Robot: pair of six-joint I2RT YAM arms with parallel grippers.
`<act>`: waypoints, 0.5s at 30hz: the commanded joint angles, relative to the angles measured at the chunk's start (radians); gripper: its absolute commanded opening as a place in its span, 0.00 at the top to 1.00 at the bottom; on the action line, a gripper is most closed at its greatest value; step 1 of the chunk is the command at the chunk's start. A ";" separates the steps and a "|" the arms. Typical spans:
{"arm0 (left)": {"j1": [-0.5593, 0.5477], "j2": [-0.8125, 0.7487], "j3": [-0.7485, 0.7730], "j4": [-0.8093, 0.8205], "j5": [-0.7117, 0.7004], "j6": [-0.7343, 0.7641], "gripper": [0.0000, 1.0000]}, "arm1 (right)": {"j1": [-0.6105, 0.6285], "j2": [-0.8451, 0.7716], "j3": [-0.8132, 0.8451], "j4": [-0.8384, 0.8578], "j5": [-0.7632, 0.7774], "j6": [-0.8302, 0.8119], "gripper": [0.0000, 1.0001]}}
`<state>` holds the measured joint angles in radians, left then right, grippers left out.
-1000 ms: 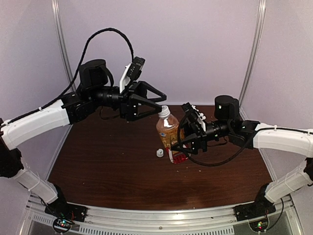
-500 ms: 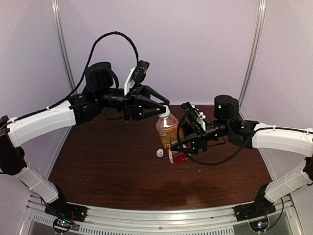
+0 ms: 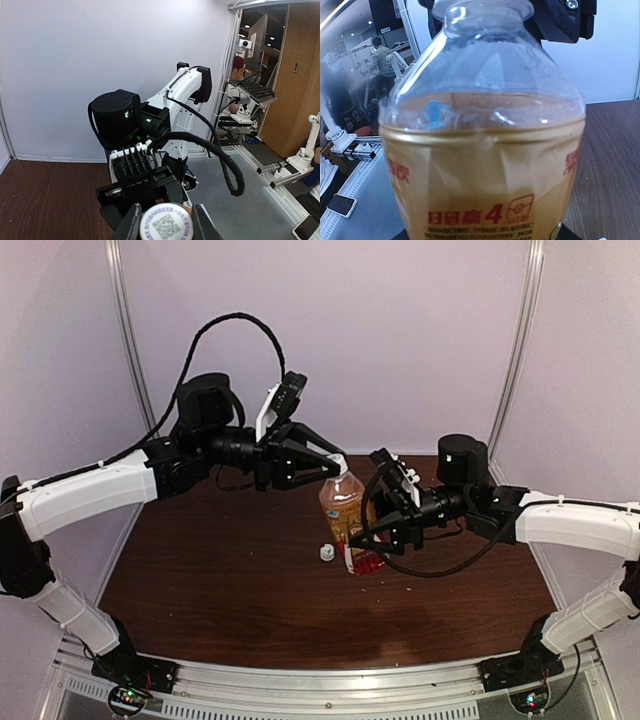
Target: Unscrew the bottle caps
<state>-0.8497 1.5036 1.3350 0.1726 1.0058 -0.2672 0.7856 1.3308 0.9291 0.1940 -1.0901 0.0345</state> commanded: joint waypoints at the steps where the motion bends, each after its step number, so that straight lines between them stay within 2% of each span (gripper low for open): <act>1: -0.003 -0.022 -0.016 0.046 -0.013 -0.031 0.81 | -0.002 -0.012 0.022 -0.013 0.056 -0.021 0.63; 3: -0.003 -0.032 -0.020 0.047 -0.054 -0.050 0.90 | -0.002 -0.022 0.022 -0.031 0.092 -0.021 0.64; 4: -0.003 -0.038 -0.022 0.044 -0.084 -0.064 0.98 | -0.003 -0.026 0.022 -0.043 0.116 -0.049 0.64; 5: -0.003 -0.043 -0.022 0.036 -0.120 -0.078 1.00 | -0.002 -0.034 0.024 -0.056 0.157 -0.058 0.64; 8: -0.007 -0.058 -0.019 -0.011 -0.300 -0.156 1.00 | -0.002 -0.054 0.031 -0.105 0.305 -0.083 0.63; 11: -0.045 -0.062 0.035 -0.177 -0.616 -0.213 1.00 | -0.002 -0.066 0.040 -0.145 0.437 -0.105 0.63; 13: -0.093 -0.058 0.067 -0.270 -0.810 -0.244 0.94 | -0.002 -0.071 0.040 -0.156 0.493 -0.111 0.63; 15: -0.113 -0.052 0.074 -0.273 -0.862 -0.278 0.90 | -0.002 -0.074 0.037 -0.158 0.520 -0.114 0.64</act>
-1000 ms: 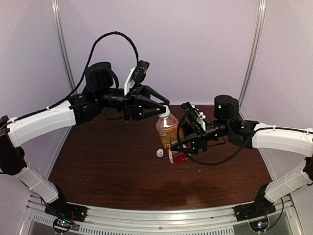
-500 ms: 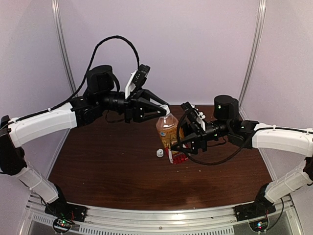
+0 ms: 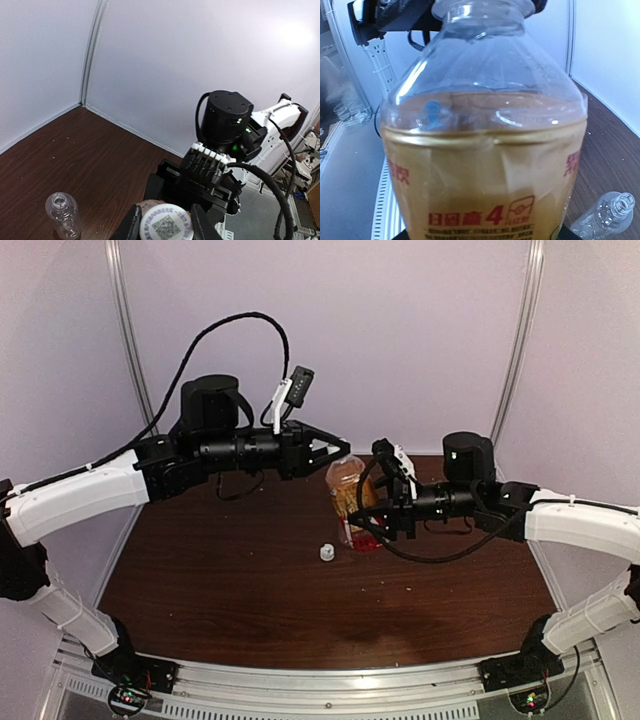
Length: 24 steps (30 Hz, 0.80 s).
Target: Unscrew the bottle caps
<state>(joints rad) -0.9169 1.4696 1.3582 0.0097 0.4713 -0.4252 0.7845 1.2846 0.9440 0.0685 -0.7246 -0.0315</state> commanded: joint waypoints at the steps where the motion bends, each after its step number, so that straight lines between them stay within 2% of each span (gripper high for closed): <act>1: -0.050 -0.013 0.055 -0.111 -0.338 -0.131 0.88 | -0.001 -0.029 0.021 -0.032 0.161 -0.048 0.63; 5: -0.053 -0.004 0.061 -0.106 -0.349 -0.138 0.82 | -0.001 -0.036 0.017 -0.037 0.160 -0.049 0.63; 9: -0.053 0.002 0.061 -0.070 -0.289 -0.099 0.66 | -0.001 -0.046 0.007 -0.035 0.146 -0.053 0.64; 13: -0.025 0.008 0.054 -0.020 -0.133 -0.075 0.50 | -0.001 -0.050 -0.002 -0.029 0.102 -0.053 0.64; 18: 0.024 -0.012 0.010 0.074 0.026 -0.063 0.30 | -0.001 -0.049 -0.003 -0.021 -0.027 -0.062 0.63; 20: 0.039 -0.023 -0.015 0.123 0.094 -0.052 0.25 | -0.001 -0.042 0.005 -0.030 -0.084 -0.066 0.63; 24: 0.057 -0.035 -0.042 0.196 0.248 -0.014 0.23 | -0.001 -0.026 0.015 -0.032 -0.195 -0.065 0.63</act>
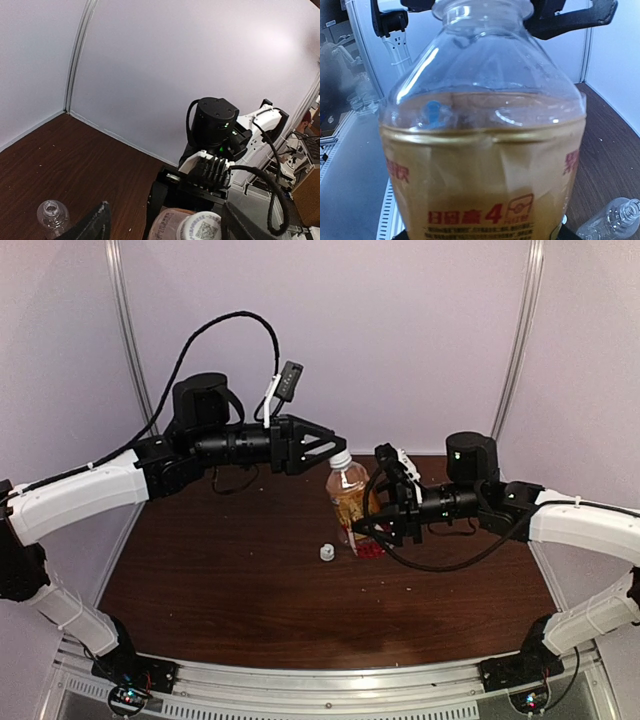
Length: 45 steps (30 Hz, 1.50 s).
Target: Unscrew the bottle caps
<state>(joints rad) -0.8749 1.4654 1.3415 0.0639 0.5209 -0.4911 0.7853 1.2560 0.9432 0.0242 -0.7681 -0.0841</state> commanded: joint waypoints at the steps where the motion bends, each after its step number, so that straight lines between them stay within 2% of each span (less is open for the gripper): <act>1: 0.017 -0.029 -0.028 0.152 0.241 0.064 0.23 | -0.001 0.005 0.018 0.014 -0.173 -0.009 0.63; 6: 0.019 -0.019 -0.028 0.199 0.404 0.105 0.23 | -0.001 0.022 0.027 0.037 -0.251 0.014 0.63; 12: 0.019 -0.003 -0.026 0.229 0.492 0.143 0.24 | -0.002 0.039 0.032 0.060 -0.321 0.032 0.63; 20: 0.019 0.026 -0.021 0.214 0.502 0.190 0.31 | -0.002 0.052 0.035 0.096 -0.367 0.057 0.63; 29: 0.017 0.039 -0.031 0.206 0.524 0.199 0.44 | -0.002 0.067 0.042 0.102 -0.365 0.061 0.63; 39: 0.016 0.039 -0.061 0.221 0.524 0.200 0.53 | -0.001 0.074 0.046 0.100 -0.351 0.060 0.63; 43: 0.016 0.036 -0.061 0.233 0.522 0.194 0.53 | -0.003 0.074 0.045 0.094 -0.346 0.054 0.64; 45: 0.016 0.034 -0.059 0.235 0.512 0.191 0.47 | -0.003 0.074 0.042 0.093 -0.344 0.053 0.64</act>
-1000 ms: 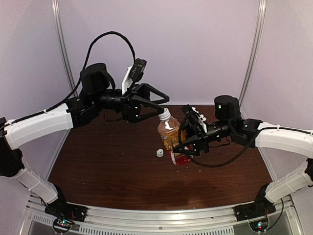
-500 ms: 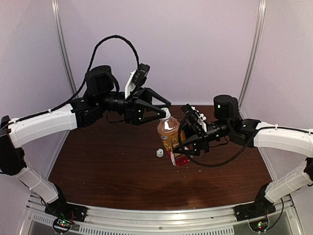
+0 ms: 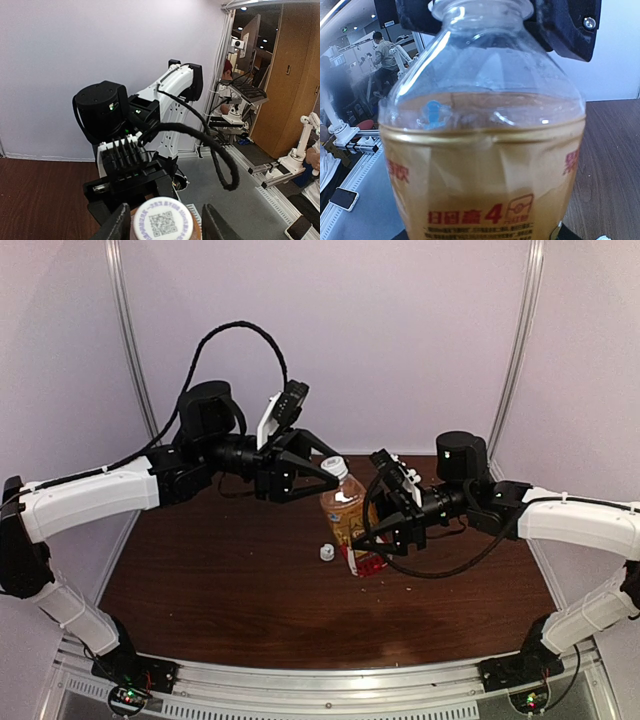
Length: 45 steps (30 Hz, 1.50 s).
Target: Unscrew the bottle caps
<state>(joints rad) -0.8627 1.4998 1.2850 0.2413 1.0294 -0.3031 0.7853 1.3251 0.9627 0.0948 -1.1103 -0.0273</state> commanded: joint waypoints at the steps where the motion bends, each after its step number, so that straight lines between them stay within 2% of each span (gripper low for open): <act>1: 0.003 -0.002 -0.003 0.061 0.001 0.003 0.45 | -0.003 0.006 0.021 0.021 -0.002 -0.005 0.64; 7: 0.004 -0.013 -0.003 0.073 -0.026 -0.003 0.42 | -0.003 0.004 0.016 0.019 -0.002 -0.006 0.63; 16: 0.005 -0.008 0.000 0.109 -0.024 -0.036 0.52 | -0.004 0.000 0.014 0.010 0.000 -0.011 0.64; 21: 0.008 -0.009 0.000 0.119 -0.021 -0.045 0.54 | -0.003 -0.001 0.011 0.004 0.005 -0.016 0.64; 26: 0.010 -0.008 -0.001 0.119 -0.017 -0.050 0.63 | -0.004 -0.001 0.011 0.003 0.011 -0.017 0.64; 30: 0.010 -0.019 0.001 0.101 -0.051 -0.063 0.79 | -0.004 -0.005 0.013 -0.012 0.071 -0.017 0.64; 32: 0.008 -0.031 0.011 0.048 -0.116 -0.065 0.90 | -0.003 -0.011 0.012 -0.022 0.131 -0.017 0.64; 36: -0.007 -0.065 0.021 -0.049 -0.317 -0.081 1.00 | -0.003 -0.027 0.010 -0.029 0.267 -0.020 0.65; 42: -0.123 -0.070 0.112 -0.315 -0.828 -0.140 1.00 | -0.003 -0.046 0.006 -0.027 0.510 -0.019 0.65; 45: -0.157 -0.056 0.151 -0.368 -0.948 -0.182 0.90 | -0.004 -0.053 0.000 -0.023 0.549 -0.018 0.64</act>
<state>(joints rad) -0.9565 1.4479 1.3651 0.0013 0.3721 -0.4145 0.7849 1.2945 0.9627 0.0753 -0.7372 -0.0521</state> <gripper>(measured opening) 0.312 0.572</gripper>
